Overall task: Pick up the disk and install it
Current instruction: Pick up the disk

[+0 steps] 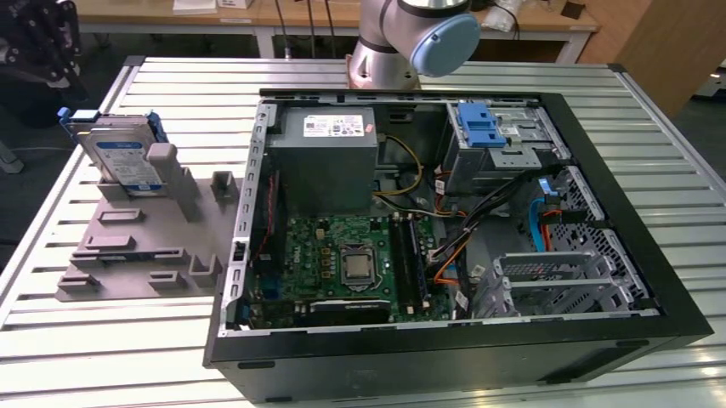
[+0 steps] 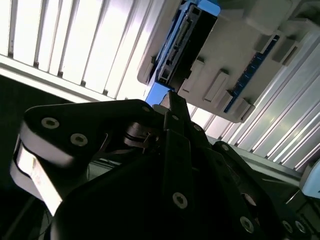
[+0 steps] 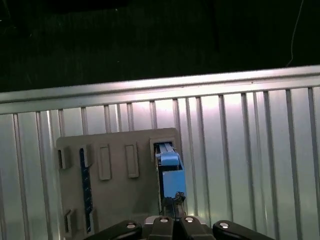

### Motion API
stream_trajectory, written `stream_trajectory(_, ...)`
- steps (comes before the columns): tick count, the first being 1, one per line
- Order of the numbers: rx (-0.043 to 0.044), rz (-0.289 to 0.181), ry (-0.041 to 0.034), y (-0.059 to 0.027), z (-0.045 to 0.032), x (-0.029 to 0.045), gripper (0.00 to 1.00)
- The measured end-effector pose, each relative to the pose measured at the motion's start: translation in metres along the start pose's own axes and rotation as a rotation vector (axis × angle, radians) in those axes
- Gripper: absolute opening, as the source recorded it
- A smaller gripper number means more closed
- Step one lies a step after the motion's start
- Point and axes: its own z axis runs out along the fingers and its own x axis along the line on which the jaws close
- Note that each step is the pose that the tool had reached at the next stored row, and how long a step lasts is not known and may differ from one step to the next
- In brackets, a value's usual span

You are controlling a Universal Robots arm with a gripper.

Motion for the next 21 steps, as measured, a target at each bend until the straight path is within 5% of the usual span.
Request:
stream_trajectory(8,-0.0025,-0.060,-0.0002,0.0013,0.0013,0.0001,0.11)
stream_trajectory(21,-0.0049,-0.094,0.0001,0.0063,0.0210,0.0009,0.58)
